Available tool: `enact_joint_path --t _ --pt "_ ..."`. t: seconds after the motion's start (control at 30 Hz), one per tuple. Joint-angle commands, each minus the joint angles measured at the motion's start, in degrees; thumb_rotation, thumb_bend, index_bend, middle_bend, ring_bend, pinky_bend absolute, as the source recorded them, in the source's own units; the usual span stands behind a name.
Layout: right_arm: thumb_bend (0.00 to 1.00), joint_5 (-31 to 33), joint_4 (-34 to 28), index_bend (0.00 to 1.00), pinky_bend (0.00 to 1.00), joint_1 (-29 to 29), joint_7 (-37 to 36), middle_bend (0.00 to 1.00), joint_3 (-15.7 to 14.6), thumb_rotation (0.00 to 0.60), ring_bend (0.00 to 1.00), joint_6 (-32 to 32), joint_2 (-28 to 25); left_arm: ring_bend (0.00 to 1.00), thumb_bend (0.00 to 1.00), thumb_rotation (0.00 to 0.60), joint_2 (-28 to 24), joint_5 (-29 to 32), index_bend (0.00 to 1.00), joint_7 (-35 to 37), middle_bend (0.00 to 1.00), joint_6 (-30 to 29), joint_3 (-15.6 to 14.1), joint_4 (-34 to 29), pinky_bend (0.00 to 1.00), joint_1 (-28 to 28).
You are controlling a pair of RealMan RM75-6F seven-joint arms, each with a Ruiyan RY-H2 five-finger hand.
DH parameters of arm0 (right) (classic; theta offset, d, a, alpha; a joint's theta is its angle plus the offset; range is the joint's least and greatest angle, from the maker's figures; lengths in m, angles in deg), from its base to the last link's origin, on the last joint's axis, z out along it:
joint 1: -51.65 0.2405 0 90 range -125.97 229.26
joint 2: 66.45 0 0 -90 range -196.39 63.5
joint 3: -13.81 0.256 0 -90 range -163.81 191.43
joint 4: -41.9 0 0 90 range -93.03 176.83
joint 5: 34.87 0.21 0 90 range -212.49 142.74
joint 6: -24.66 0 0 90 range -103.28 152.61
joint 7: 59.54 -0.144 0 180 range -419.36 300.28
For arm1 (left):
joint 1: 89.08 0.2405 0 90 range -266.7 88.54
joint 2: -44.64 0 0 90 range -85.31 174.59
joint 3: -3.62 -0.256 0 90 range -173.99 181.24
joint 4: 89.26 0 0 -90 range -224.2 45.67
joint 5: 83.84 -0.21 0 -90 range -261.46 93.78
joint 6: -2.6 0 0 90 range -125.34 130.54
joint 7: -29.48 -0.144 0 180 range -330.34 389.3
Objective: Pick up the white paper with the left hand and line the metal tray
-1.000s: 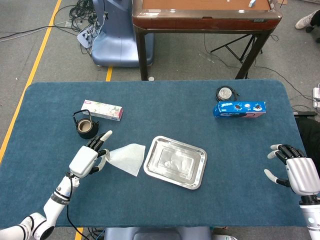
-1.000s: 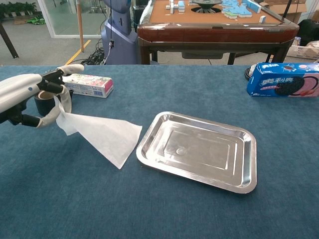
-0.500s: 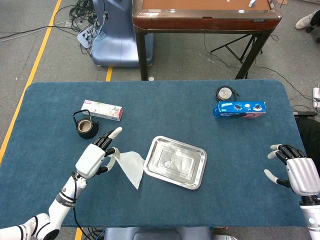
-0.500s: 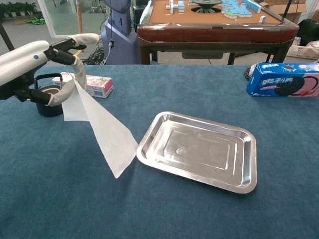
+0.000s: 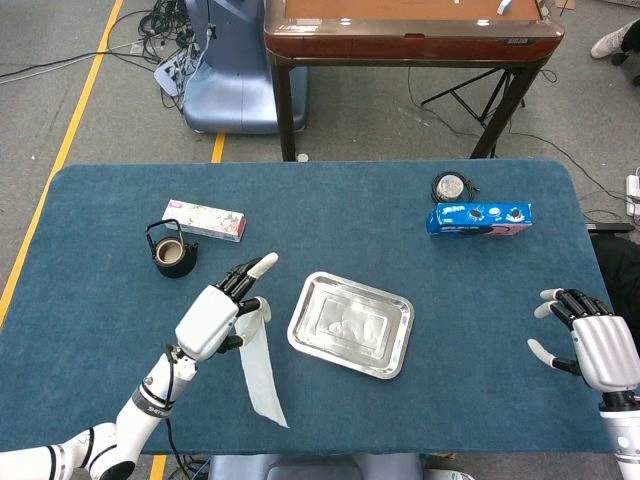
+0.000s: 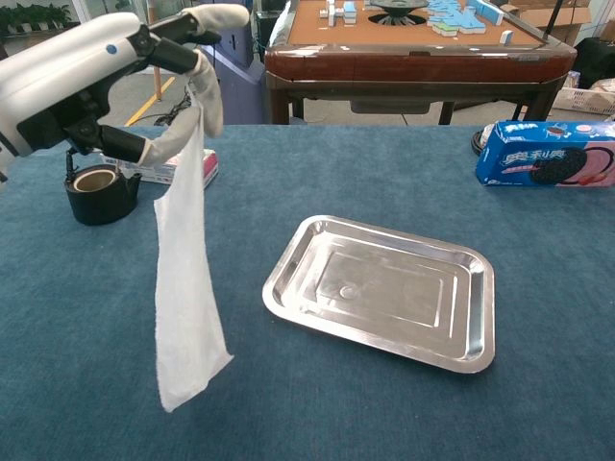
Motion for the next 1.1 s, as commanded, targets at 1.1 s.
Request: enact_joint_path --t 1.1 --pt "0.2 -0.16 -0.02 0.45 0.31 -0.13 -1.76 0.32 0.1 0.6 0.24 -0.41 -0.8 0.0 0.36 0.6 11.18 6.95 0.69 -1.71 0.0 3.92 5.35 2.35 0.15 -5.59"
